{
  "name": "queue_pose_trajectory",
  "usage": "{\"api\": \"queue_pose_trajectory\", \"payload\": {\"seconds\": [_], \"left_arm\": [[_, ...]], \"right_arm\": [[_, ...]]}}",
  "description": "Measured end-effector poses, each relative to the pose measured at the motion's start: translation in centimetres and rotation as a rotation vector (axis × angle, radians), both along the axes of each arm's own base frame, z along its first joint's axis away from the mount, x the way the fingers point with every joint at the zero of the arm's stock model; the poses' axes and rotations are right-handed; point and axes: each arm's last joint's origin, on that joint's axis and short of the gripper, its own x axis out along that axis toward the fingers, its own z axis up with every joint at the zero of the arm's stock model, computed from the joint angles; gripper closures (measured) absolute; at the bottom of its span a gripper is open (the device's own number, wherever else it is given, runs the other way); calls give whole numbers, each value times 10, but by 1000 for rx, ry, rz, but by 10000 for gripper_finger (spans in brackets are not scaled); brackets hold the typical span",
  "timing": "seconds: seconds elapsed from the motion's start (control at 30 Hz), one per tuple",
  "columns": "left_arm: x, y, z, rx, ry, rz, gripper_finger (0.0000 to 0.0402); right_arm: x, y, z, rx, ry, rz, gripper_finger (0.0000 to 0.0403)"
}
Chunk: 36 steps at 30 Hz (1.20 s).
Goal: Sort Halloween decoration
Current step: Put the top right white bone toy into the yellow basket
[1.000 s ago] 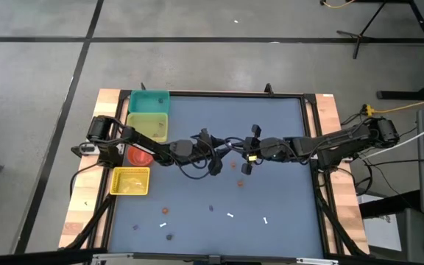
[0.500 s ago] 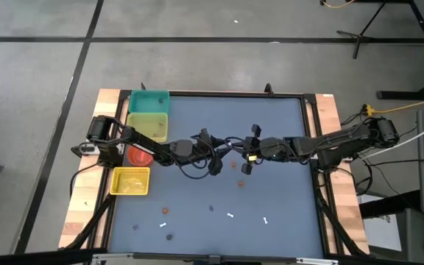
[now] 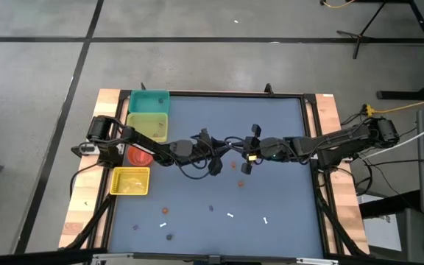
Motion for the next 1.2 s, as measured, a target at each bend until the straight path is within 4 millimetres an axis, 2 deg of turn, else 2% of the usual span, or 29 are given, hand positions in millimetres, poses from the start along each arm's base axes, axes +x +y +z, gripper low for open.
{"api": "queue_pose_trajectory", "payload": {"seconds": [0.47,1.2], "left_arm": [[0,0,0,7,5,4,389],[0,0,0,7,5,2,393]], "right_arm": [[0,0,0,0,0,0,373],[0,0,0,0,0,0,373]]}}
